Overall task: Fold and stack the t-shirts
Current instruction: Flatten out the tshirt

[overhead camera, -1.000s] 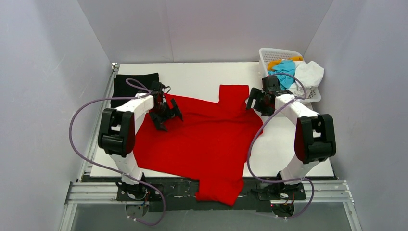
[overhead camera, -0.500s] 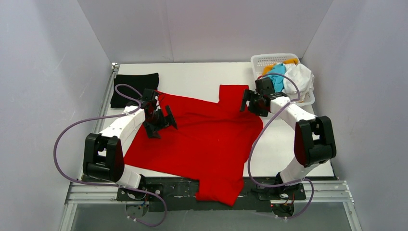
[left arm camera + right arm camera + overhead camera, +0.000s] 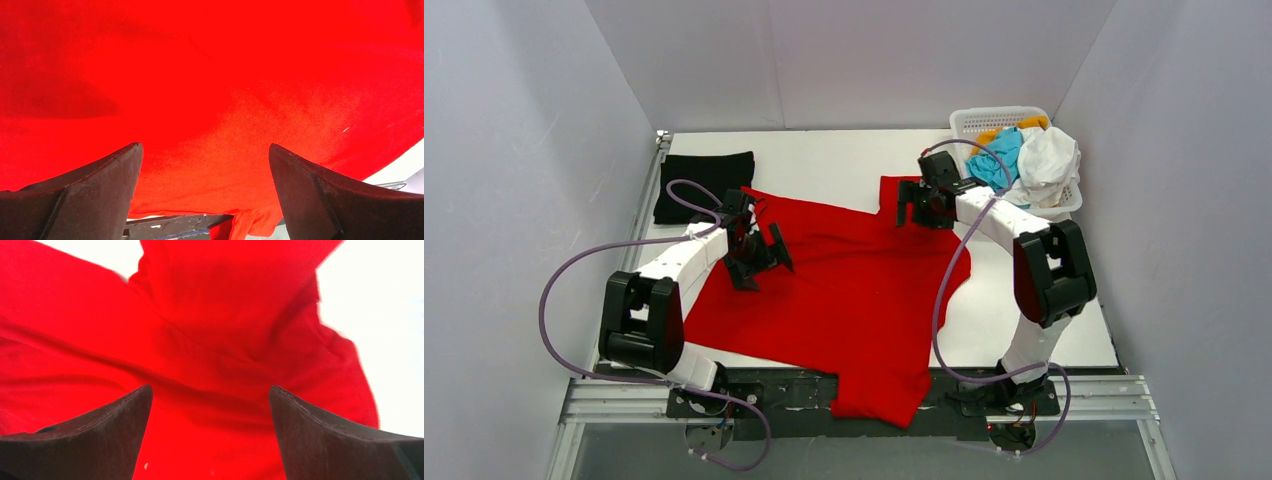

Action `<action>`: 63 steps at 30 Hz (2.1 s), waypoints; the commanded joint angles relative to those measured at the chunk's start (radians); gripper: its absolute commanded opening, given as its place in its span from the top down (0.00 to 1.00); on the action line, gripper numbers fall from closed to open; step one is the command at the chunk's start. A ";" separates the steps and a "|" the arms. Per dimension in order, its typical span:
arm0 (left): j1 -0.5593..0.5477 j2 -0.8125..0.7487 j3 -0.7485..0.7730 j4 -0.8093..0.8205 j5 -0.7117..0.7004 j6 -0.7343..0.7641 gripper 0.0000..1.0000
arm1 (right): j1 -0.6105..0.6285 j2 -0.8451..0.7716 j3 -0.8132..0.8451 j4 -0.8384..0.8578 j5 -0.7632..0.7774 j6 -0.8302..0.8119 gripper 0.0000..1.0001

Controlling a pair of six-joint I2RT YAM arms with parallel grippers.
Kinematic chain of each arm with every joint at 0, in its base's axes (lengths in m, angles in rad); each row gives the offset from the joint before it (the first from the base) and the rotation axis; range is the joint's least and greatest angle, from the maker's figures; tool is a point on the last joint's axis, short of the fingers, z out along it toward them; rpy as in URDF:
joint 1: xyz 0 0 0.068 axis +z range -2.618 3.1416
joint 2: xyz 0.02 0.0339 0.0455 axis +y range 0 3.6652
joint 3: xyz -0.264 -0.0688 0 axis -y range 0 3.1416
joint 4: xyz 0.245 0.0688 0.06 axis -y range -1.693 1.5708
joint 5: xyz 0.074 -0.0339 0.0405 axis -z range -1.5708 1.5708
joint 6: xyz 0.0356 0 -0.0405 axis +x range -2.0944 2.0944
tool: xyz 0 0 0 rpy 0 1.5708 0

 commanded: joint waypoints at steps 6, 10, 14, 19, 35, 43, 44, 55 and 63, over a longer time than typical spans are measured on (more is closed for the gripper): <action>-0.003 0.067 -0.039 -0.037 -0.002 -0.041 0.02 | 0.013 0.229 0.179 -0.122 0.010 0.053 0.08; -0.003 0.145 -0.007 -0.007 0.008 -0.071 0.02 | -0.042 0.317 0.298 -0.235 -0.003 0.079 0.11; -0.002 0.246 0.041 0.039 0.002 -0.114 0.02 | -0.089 0.397 0.435 -0.290 0.015 0.110 0.12; 0.000 0.391 0.194 0.002 -0.029 -0.118 0.02 | -0.124 0.563 0.725 -0.372 -0.017 0.097 0.12; 0.029 0.613 0.569 -0.111 -0.028 -0.099 0.02 | -0.194 0.919 1.277 -0.309 -0.221 0.132 0.26; 0.031 0.540 0.607 -0.194 -0.022 -0.020 0.02 | -0.206 0.854 1.293 -0.150 -0.200 0.089 0.25; 0.031 0.510 0.593 -0.202 -0.021 -0.010 0.02 | -0.207 0.824 1.285 -0.136 -0.201 0.071 0.24; 0.031 0.012 0.130 -0.169 -0.047 0.005 0.02 | -0.080 0.283 0.716 -0.235 -0.067 -0.159 0.12; 0.032 -0.196 -0.114 -0.074 -0.029 -0.005 0.02 | 0.006 -0.197 -0.050 -0.080 -0.115 0.132 0.10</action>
